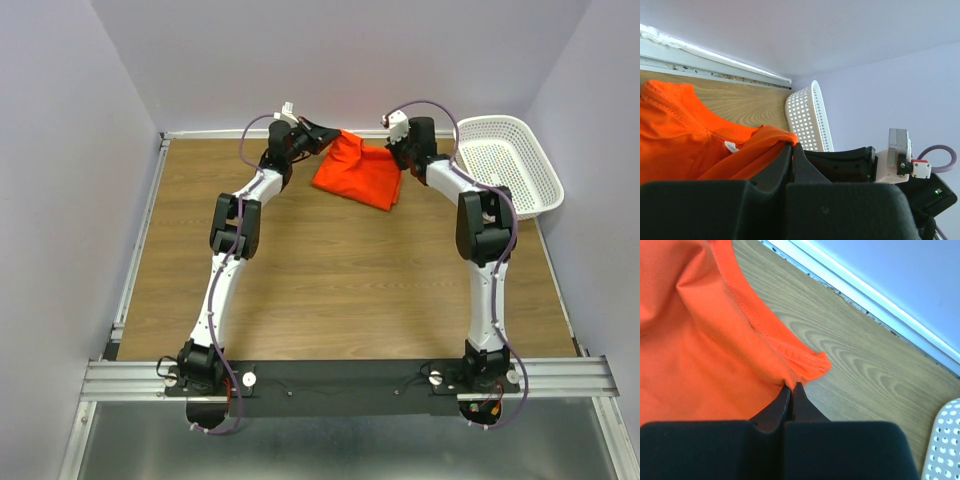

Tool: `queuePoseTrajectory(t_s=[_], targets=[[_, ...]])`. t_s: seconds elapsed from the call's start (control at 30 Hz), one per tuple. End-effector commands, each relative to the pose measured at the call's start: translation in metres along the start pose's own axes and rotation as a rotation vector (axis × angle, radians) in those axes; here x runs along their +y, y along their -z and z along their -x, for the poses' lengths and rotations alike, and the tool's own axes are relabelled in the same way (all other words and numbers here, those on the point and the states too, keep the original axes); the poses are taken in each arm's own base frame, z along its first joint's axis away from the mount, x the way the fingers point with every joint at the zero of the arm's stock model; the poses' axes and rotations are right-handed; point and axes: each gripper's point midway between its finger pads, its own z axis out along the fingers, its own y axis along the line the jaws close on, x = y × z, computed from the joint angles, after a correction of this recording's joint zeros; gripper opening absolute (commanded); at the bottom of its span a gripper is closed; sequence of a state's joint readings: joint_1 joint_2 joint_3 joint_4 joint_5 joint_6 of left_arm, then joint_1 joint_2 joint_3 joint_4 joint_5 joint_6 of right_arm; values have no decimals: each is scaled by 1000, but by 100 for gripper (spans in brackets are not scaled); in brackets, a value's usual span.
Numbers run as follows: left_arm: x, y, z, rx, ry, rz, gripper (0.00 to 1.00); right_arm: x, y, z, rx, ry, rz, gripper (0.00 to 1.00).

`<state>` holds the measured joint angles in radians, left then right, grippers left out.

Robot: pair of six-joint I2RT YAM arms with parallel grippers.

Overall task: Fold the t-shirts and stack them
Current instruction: Fold the tshirt

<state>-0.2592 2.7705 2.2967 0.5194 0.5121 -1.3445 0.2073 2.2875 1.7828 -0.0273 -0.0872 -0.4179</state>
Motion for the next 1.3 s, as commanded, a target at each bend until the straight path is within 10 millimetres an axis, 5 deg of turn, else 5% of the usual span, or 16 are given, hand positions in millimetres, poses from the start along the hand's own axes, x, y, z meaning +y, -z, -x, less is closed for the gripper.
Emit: queuePoseTrajectory(t_s=[0.0,0.13,0.17,0.27,0.33,0.47,0.6,0.7,0.73,0.77,0.8,0.83,0.9,1.07,1.13,1.27], targets=[[-11,2,15,-55,-8,-22,0,-12,-19,3,-29,-30,-53,1],[-7,3,19,-59,-7,-31,12,-38,-29,1,-11,-88,-193,1],[-9,5,23,-63,-12,-38,31,-44,-30,3,-16,-103,-225,18],[-24,15,48,-107,-69,-38,62,-63,-31,10,-32,-159,-333,56],[-15,27,67,-166,-132,38,68,-71,-29,16,-54,-195,-350,67],[-53,63,105,-243,-280,145,70,-72,-19,43,-116,-231,-312,71],[-63,72,92,-164,-423,228,65,-47,0,53,-134,-218,-131,70],[-67,72,56,-36,-485,190,53,8,23,56,-193,-220,284,60],[-69,70,47,-8,-504,165,37,19,27,53,-190,-271,376,50],[-65,68,32,40,-493,150,37,22,27,57,-206,-301,430,50],[-67,65,22,67,-492,108,6,33,28,50,-166,-350,499,22],[-68,61,4,121,-478,79,0,47,33,51,-170,-375,626,11],[-53,50,-25,200,-467,42,0,62,26,43,-109,-487,714,3],[-30,30,-62,290,-421,-4,0,52,-1,29,-19,-672,592,10],[-32,21,-64,293,-391,-24,0,41,-12,29,-3,-752,522,10],[2,7,-78,299,-301,0,0,43,-29,14,42,-856,486,10]])
